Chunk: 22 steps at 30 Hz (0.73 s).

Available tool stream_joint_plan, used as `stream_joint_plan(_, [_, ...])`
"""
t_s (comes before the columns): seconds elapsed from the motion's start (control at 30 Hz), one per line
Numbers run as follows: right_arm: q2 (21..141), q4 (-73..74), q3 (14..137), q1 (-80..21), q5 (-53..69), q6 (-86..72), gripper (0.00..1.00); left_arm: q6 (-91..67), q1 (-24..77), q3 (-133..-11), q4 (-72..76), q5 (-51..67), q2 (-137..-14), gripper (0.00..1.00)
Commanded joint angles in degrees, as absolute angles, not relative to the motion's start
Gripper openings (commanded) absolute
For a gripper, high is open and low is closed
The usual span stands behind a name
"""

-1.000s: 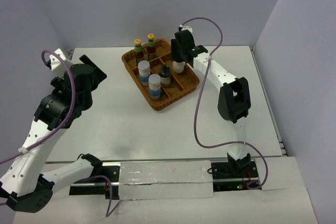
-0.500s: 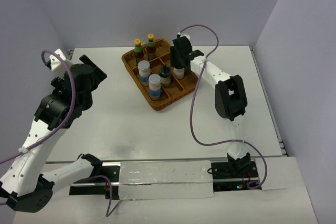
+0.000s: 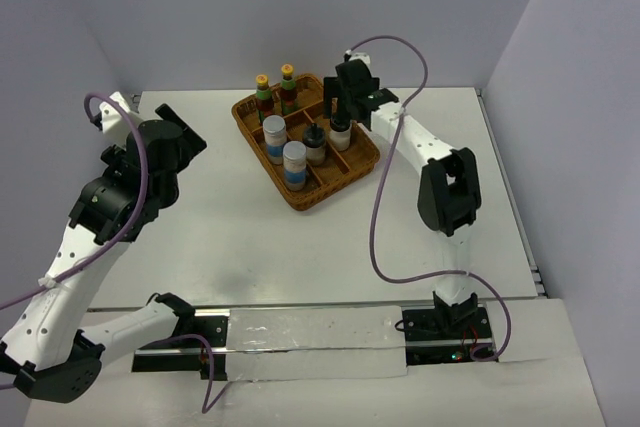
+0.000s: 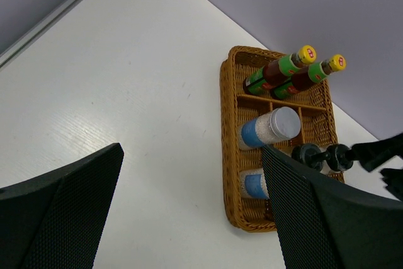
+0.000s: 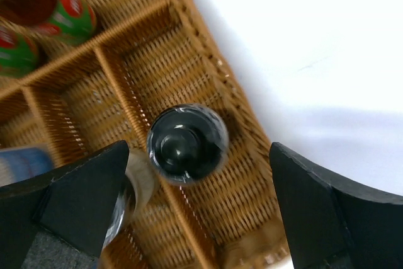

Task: Organize the condiment bottles

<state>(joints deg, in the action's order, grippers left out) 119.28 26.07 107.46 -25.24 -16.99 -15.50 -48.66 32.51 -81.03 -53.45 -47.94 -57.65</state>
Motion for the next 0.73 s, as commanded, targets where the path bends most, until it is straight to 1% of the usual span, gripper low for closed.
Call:
stream_joint_plan(0.0, [106.1,27.0,107.6,-21.7,-18.4,-15.5,1.0,-46.2,32.2,-81.6,-51.6,-47.3,-57.8,1.0])
stream_joint_plan(0.2, [90.5,26.1,90.5,-15.5,-20.5,-15.5,1.0,-44.6,32.3,-81.6,-50.1,-46.3,-59.1,0.99])
stream_joint_plan(0.23, [86.8,25.8,85.4,-14.8,-20.7,-15.5,1.0,-44.1,32.2,-81.5,-49.7,-46.6,-59.2,1.0])
stream_joint_plan(0.33, [80.7,24.8,76.8,-12.8,-22.9,-15.5,1.0,-43.8,32.2,-79.7,-46.7,-47.0,-58.8,1.0])
stream_joint_plan(0.43, [76.6,24.6,69.6,-11.4,-25.4,-15.5,1.0,-43.1,32.2,-78.6,-44.6,-46.5,-58.7,0.99])
stream_joint_plan(0.53, [75.1,24.2,65.1,-11.3,-25.5,-15.5,1.0,-42.8,32.1,-78.3,-43.9,-46.6,-59.2,1.0])
stream_joint_plan(0.7, [75.8,22.2,61.1,-11.2,-22.6,-15.5,1.0,-42.6,32.2,-78.0,-43.6,-46.2,-60.3,1.0])
